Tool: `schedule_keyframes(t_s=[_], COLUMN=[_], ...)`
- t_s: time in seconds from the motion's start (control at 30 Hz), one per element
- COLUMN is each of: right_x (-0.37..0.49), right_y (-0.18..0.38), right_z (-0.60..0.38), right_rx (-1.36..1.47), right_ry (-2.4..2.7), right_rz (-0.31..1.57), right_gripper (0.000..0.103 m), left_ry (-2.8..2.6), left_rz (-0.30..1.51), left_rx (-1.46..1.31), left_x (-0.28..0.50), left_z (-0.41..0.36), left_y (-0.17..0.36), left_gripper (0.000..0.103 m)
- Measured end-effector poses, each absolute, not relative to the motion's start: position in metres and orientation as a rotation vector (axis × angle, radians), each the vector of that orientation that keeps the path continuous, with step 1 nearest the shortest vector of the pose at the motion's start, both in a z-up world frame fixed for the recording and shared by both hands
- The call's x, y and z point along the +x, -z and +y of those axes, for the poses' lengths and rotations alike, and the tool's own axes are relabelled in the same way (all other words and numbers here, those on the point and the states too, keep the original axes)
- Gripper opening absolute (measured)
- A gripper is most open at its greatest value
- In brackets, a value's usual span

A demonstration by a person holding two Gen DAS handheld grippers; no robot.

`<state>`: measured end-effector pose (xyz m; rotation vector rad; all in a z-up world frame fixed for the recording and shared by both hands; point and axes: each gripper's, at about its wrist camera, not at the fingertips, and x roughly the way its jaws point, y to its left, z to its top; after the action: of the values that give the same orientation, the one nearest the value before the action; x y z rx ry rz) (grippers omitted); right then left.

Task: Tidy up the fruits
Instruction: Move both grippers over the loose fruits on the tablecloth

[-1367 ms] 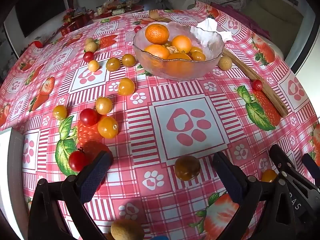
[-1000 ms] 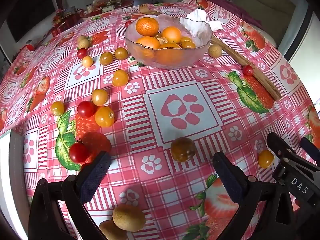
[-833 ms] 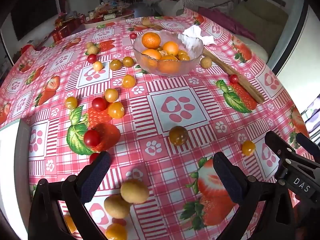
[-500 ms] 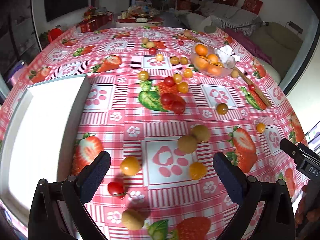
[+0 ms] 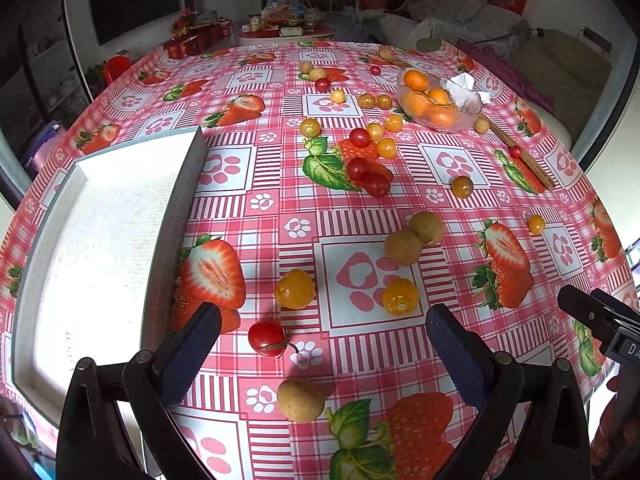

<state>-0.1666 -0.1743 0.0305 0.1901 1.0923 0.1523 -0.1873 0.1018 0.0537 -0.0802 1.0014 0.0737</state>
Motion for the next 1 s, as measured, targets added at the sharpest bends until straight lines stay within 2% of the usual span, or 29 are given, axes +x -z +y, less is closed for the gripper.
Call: schedule_keyframes(t_s=[1.0], right_x=[-0.158], right_y=[-0.022], right_z=[-0.182], right_rx=[0.205], right_ry=[-0.142], right_rz=[1.129], right_gripper=[0.103], left_ry=[-0.072], left_rz=[1.023], left_rx=[-0.057], left_x=[-0.171], left_z=[0.086], left_y=[-0.050], left_gripper=[0.103])
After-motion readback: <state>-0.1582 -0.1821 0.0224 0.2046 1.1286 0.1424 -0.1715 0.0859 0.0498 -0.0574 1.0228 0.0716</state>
